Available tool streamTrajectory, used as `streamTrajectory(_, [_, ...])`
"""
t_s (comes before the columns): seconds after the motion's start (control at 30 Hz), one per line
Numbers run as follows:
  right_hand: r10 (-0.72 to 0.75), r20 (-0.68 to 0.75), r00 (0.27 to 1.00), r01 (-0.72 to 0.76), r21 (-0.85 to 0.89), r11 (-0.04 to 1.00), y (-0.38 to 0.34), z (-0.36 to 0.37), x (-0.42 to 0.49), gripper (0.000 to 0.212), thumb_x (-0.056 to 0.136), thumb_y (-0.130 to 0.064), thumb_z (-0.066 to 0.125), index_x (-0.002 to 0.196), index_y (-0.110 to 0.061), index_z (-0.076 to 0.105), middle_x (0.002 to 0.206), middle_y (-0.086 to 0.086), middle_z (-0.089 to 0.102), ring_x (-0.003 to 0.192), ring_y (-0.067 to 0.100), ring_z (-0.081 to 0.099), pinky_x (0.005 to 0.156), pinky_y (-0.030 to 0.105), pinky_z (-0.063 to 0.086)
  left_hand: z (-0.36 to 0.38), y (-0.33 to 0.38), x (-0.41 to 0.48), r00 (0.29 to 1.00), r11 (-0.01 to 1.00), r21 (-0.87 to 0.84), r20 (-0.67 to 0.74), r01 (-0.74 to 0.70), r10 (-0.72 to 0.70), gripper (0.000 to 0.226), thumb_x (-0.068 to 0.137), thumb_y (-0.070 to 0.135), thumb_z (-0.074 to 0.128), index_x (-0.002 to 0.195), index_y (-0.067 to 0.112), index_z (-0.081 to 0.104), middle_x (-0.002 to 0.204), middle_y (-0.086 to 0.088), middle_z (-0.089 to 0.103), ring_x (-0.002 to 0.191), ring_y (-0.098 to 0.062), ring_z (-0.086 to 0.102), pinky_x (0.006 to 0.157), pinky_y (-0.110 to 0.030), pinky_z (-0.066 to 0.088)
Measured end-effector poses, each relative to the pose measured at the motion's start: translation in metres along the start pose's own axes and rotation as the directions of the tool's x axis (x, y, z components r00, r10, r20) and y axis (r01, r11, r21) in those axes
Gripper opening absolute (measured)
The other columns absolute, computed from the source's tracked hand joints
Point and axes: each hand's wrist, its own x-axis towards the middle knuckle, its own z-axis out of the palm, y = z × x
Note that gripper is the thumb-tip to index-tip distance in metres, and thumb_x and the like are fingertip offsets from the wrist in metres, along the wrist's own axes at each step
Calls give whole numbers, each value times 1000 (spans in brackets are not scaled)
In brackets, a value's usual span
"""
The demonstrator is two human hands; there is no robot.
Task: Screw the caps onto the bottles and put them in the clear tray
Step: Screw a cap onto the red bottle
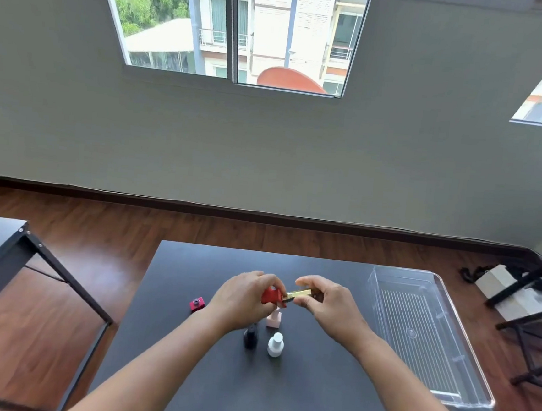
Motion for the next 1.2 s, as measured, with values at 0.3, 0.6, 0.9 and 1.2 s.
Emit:
streamTrajectory(0.3, [102,-157,982,-121,-117,986,36,-12,-1,15,83,-24,70,97,-30,69,80,-13,61,76,3,58,72,18,45,9,-34,-7,959,954,-146,-79,260,-273,20,77,45,71,93,38,61,92,17,67,90,-4,62,76,-33,54])
streamTrajectory(0.6, [347,-141,927,-375,-376,847,89,-17,-13,37,88,-18,62,124,-22,57,123,2,55,122,22,43,100,38,42,25,-49,23,916,875,-307,-22,375,-400,19,75,34,74,76,39,56,76,20,65,80,-5,65,68,-22,49])
streamTrajectory(0.9, [519,-73,852,-494,-445,747,115,-9,-20,58,87,-15,57,141,-24,37,133,6,48,123,28,48,96,38,42,46,-70,59,888,876,-147,105,459,-447,15,74,21,73,73,27,60,82,3,68,79,-19,63,65,-30,50])
streamTrajectory(1.2, [555,-122,823,-556,-372,743,137,-2,-16,34,87,-14,58,121,-21,60,126,6,60,114,30,58,92,36,46,59,-81,73,844,860,-44,225,509,-488,27,66,14,73,61,26,50,66,14,56,65,-8,54,49,-23,34])
